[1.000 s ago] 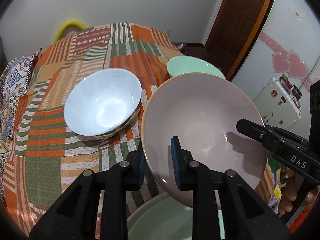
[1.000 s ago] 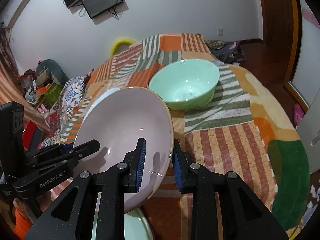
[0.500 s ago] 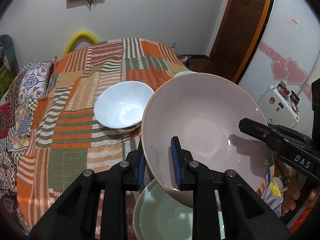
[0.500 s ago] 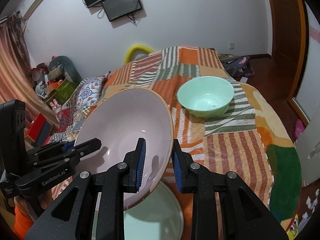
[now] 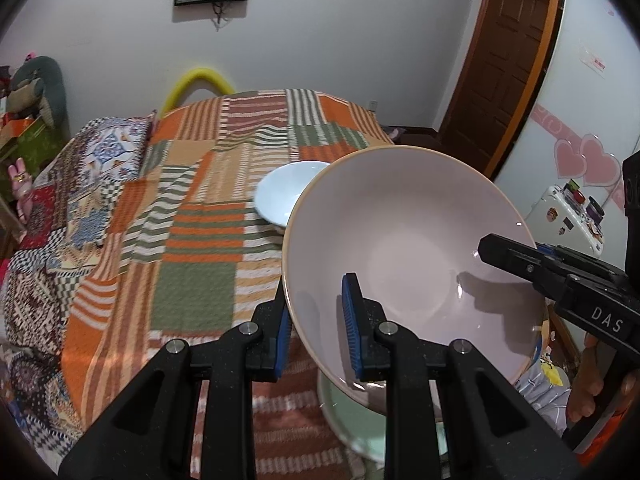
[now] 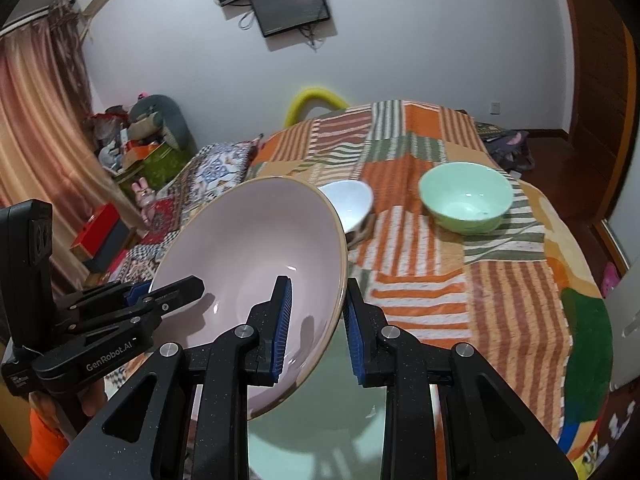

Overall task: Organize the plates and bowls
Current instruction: 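Lift the beige bowl and carry it over the plate stack with both grippers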

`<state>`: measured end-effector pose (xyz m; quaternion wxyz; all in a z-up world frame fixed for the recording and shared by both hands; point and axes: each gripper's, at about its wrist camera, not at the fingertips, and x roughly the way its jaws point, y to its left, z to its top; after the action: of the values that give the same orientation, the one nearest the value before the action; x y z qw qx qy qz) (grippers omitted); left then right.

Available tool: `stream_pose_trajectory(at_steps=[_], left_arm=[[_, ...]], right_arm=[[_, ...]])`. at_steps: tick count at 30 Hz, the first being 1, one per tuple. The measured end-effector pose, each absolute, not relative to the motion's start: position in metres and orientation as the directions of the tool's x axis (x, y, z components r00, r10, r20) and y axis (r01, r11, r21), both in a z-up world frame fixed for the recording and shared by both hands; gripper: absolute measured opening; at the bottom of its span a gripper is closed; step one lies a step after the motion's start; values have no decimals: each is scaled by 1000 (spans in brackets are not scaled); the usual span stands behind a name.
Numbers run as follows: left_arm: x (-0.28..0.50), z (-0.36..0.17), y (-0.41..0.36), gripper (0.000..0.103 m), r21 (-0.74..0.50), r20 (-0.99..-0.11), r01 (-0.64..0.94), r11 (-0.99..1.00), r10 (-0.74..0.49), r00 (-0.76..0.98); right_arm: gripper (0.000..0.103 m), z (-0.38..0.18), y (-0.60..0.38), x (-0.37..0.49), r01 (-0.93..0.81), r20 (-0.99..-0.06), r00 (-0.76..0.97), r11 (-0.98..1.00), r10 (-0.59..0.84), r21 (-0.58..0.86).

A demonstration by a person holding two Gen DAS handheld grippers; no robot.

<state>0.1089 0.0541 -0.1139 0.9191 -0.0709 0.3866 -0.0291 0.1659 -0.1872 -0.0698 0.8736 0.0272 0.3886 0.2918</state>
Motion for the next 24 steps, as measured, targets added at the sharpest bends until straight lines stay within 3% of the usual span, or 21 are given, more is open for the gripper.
stream_pose_trajectory(at_steps=[24], left_arm=[[33,-148,137,23,-137,-748,-190,972,24,663]], right_arm=[[25,-99,-98,123,-617,-717,390,742,578,262]])
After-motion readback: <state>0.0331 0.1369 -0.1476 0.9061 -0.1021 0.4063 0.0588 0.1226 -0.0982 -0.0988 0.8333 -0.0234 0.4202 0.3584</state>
